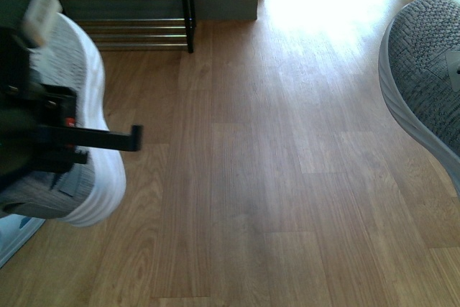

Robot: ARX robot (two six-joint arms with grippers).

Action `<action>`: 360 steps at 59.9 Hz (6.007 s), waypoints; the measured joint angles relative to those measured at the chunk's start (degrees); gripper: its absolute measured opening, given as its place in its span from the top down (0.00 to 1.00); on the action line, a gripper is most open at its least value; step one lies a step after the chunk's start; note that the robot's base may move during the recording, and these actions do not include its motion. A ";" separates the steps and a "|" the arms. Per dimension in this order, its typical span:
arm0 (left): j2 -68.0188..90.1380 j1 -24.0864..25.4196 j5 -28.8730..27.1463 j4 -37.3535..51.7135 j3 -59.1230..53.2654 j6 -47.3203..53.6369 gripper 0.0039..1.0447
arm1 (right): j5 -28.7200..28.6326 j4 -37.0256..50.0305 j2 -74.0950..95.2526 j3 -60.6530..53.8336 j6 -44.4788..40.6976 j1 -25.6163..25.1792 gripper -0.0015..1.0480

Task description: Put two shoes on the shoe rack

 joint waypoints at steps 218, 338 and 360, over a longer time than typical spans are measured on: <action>-25.86 -0.55 -5.29 -9.92 -8.44 -1.11 0.99 | -0.17 -0.02 -0.04 0.00 0.04 0.15 0.99; -25.83 -0.59 -5.25 -9.94 -8.61 -1.09 0.99 | 0.00 -0.02 -0.02 -0.09 0.04 0.09 0.99; -25.86 -0.61 -5.35 -9.92 -8.61 -1.11 0.99 | -0.02 -0.02 -0.07 -0.09 0.04 0.09 0.99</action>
